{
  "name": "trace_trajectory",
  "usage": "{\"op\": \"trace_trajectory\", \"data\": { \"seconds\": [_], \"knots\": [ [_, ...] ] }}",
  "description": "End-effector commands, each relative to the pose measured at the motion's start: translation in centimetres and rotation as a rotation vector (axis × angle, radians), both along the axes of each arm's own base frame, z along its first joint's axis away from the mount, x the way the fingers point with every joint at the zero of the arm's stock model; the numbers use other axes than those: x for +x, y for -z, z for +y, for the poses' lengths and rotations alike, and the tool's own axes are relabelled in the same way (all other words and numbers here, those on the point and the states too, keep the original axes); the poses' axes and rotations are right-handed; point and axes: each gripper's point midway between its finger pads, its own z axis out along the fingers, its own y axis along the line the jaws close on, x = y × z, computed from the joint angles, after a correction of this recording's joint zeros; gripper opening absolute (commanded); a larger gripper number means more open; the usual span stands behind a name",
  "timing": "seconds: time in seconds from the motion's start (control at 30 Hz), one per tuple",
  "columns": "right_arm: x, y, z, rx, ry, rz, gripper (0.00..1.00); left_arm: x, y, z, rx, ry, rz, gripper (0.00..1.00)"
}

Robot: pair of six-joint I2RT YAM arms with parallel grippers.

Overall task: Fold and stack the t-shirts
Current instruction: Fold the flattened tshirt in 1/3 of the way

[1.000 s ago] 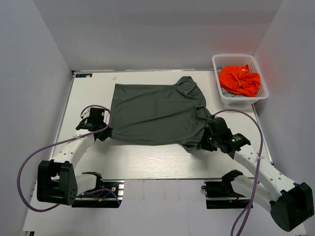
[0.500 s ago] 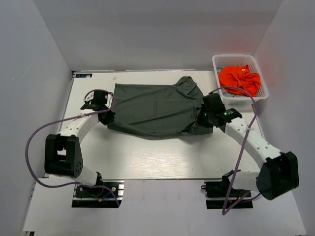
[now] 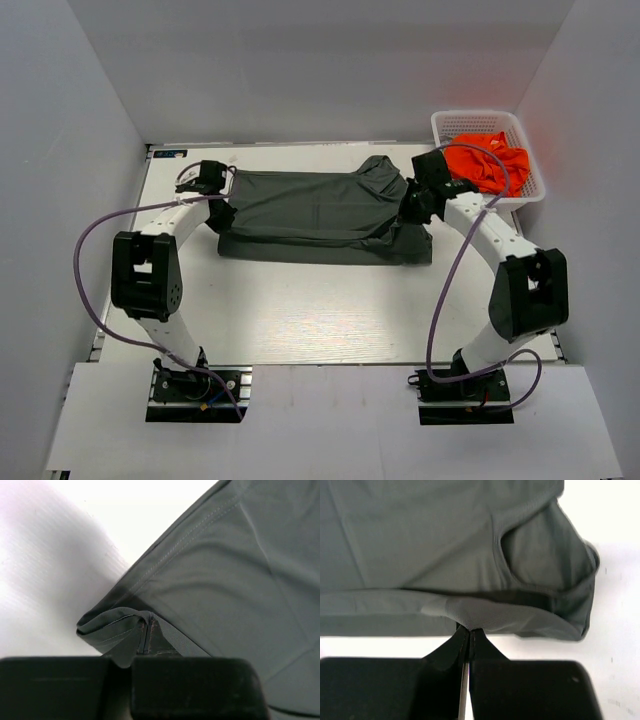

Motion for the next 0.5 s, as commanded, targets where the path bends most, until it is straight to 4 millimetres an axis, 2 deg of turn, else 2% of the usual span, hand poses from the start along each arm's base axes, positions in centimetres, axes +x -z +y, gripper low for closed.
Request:
{"op": "trace_trajectory", "data": {
  "seconds": [0.0,0.07,0.13,0.2,0.23,0.27,0.33,0.37,0.4,0.43,0.47],
  "knots": [
    [3.2,-2.1,0.1,0.021,-0.020,-0.067,0.00,1.7,-1.0,0.9,0.030,-0.056,-0.024,0.00],
    [4.6,-1.3,0.0,0.031,-0.024,-0.050,0.00,2.4,-1.1,1.1,0.034,-0.080,-0.027,0.00],
    [6.3,-1.4,0.2,0.044,-0.026,-0.053,0.00,2.8,-0.4,1.8,0.052,-0.112,-0.011,0.00],
    [7.0,0.7,0.2,0.027,-0.042,-0.006,0.00,3.8,-0.6,2.5,0.060,-0.130,-0.024,0.01],
    [8.3,-0.5,0.1,0.031,-0.038,-0.038,0.00,4.0,0.1,2.4,0.062,-0.129,-0.009,0.05],
    [8.7,1.4,0.4,0.024,-0.090,-0.004,0.00,4.4,-0.1,2.4,0.062,-0.129,-0.010,0.24],
    [10.3,0.8,0.2,0.001,-0.115,-0.044,0.00,4.6,0.6,2.8,0.068,-0.130,0.004,0.51],
    [11.5,1.1,0.4,-0.016,-0.143,-0.070,0.02,5.3,0.4,2.8,0.065,-0.131,-0.015,0.69],
    [12.2,1.8,0.0,-0.034,-0.140,-0.065,0.13,5.7,0.0,2.7,0.064,-0.131,-0.027,0.75],
    [13.2,1.9,0.1,-0.050,-0.162,-0.076,0.42,5.9,0.2,3.2,0.073,-0.127,-0.023,0.79],
    [14.3,0.6,-0.1,-0.063,-0.178,-0.111,0.52,6.8,-1.0,3.4,0.079,-0.134,-0.055,0.83]
  ]
}}
